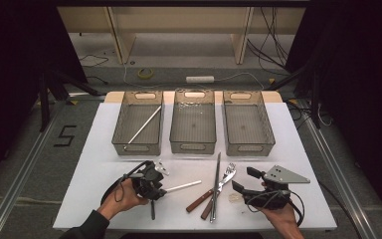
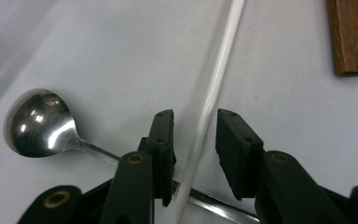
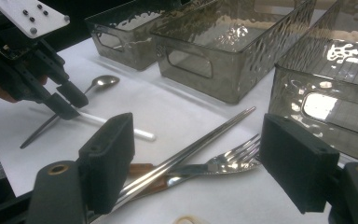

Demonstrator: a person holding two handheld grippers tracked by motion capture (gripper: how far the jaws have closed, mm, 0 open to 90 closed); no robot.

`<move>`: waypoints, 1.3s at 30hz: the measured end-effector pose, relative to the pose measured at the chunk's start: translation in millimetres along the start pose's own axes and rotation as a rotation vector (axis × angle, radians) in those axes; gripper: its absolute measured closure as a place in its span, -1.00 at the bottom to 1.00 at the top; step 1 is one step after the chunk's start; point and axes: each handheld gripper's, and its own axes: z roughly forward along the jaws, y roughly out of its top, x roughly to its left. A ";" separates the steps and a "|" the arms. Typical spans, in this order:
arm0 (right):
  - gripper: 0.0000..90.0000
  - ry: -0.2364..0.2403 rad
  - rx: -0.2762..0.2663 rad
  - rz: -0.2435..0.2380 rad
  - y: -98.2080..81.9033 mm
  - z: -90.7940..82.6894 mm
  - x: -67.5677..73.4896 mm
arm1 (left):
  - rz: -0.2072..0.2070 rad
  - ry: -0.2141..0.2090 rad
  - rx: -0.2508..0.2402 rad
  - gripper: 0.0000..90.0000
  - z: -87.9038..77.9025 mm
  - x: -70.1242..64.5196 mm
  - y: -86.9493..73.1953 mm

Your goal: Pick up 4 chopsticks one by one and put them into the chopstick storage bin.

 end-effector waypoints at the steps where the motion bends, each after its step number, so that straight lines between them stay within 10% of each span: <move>1: -0.39 0.000 0.000 0.000 0.0 0.0 0.1 | 0.002 0.000 0.001 0.51 0.7 0.1 -0.2; 26: -0.38 0.002 0.002 -0.001 0.0 0.0 0.0 | 0.113 0.001 0.013 0.87 3.1 -5.6 -2.0; 39: -0.38 0.002 0.002 -0.002 0.0 0.1 -0.1 | 0.071 0.006 -0.069 0.88 -11.9 -3.2 1.1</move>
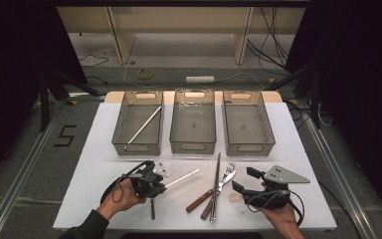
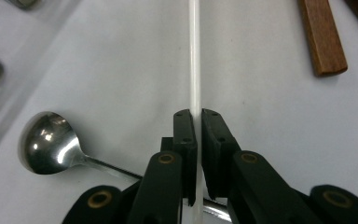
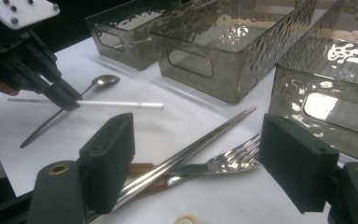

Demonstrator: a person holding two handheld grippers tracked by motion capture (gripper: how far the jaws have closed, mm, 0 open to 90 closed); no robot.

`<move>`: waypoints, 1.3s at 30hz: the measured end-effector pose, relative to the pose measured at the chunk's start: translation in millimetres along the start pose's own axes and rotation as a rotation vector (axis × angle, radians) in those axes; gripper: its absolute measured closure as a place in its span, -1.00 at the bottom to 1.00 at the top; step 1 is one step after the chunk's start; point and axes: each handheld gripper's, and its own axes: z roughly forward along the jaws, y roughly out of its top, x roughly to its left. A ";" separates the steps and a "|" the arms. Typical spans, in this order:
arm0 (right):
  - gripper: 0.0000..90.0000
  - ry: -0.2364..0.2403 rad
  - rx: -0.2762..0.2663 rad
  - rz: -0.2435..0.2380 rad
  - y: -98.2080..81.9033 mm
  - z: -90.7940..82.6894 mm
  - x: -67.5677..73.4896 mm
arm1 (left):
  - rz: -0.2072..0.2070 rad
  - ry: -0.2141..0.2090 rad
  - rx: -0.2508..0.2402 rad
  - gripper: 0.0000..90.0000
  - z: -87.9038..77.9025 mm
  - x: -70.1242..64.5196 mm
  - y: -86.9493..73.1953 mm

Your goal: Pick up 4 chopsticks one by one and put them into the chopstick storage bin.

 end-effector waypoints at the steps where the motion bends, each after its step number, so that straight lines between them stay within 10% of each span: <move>1: -0.38 0.000 0.000 0.000 0.0 0.2 0.1 | -0.003 0.007 -0.010 0.88 -1.5 0.5 0.4; 25: -0.37 -0.003 0.005 -0.003 -0.4 1.0 0.0 | -0.159 0.114 -0.212 0.88 -39.4 28.5 2.2; 39: -0.37 -0.002 0.012 0.001 -1.0 2.0 -0.1 | -0.271 0.201 -0.322 0.88 -64.7 73.9 5.7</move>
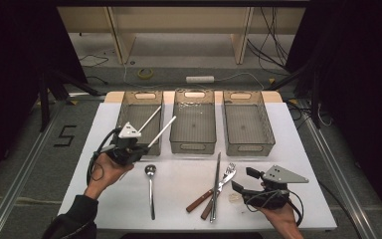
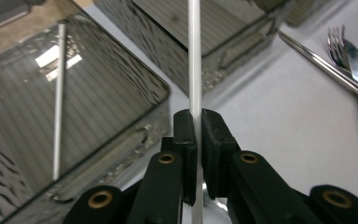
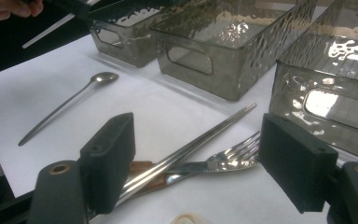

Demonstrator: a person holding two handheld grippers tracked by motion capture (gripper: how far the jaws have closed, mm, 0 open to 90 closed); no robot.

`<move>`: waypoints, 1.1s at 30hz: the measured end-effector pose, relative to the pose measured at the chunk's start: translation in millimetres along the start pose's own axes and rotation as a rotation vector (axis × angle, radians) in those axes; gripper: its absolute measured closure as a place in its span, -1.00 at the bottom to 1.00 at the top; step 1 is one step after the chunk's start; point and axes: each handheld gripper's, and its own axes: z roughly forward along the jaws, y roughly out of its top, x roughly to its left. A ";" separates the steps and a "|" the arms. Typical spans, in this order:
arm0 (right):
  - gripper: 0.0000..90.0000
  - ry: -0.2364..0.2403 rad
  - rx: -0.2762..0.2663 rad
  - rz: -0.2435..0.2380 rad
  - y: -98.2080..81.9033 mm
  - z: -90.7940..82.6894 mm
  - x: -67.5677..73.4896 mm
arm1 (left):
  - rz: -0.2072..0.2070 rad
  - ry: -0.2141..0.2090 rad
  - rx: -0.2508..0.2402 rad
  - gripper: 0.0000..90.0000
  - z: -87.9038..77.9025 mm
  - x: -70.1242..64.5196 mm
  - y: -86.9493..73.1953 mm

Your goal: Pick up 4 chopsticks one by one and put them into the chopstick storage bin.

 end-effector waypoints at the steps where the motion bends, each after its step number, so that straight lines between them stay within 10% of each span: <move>1: -0.37 0.001 0.001 0.000 0.0 -0.1 0.1 | -0.007 0.010 -0.005 0.88 -0.2 4.2 1.8; 22: -0.37 0.005 0.000 0.005 -0.2 0.6 -1.0 | -0.173 0.123 -0.118 0.88 16.2 85.8 45.5; 33: -0.37 0.009 -0.001 0.007 -0.9 1.1 -1.7 | -0.204 0.187 -0.102 0.88 38.8 108.3 48.3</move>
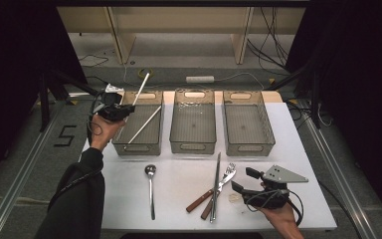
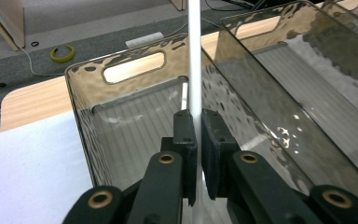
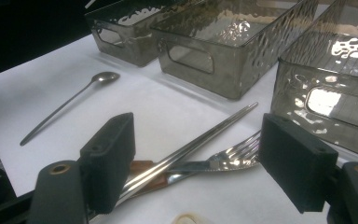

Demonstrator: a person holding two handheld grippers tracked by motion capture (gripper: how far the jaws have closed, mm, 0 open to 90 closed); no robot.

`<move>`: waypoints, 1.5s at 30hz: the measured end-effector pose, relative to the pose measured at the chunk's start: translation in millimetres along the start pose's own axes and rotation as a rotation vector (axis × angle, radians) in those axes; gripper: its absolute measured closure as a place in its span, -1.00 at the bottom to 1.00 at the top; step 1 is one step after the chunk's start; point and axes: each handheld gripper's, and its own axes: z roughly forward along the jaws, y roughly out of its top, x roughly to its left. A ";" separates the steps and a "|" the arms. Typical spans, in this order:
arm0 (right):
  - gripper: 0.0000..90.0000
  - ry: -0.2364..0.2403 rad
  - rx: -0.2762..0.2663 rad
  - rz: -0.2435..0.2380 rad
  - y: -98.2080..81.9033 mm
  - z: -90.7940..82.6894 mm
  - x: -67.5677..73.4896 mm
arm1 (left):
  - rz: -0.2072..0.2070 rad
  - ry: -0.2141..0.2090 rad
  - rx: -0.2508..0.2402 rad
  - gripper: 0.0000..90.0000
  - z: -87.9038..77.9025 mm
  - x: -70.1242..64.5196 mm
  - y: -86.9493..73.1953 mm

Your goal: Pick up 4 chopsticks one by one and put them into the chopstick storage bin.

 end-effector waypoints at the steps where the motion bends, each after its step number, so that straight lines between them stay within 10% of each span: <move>1: -0.37 0.000 0.001 0.003 -0.1 0.0 -0.2 | -0.001 0.004 0.001 0.88 1.7 0.4 -0.9; 29: -0.37 0.005 0.008 0.004 -0.6 0.9 0.4 | -0.025 0.060 0.092 0.84 30.2 4.9 -28.2; 38: -0.37 0.003 0.007 0.002 -0.5 0.6 0.6 | -0.129 -0.022 0.037 0.41 11.3 -0.8 -32.8; 45: -0.37 0.000 0.017 0.006 -0.3 2.1 2.5 | -0.108 -0.069 0.032 -0.01 -9.7 -25.1 -52.6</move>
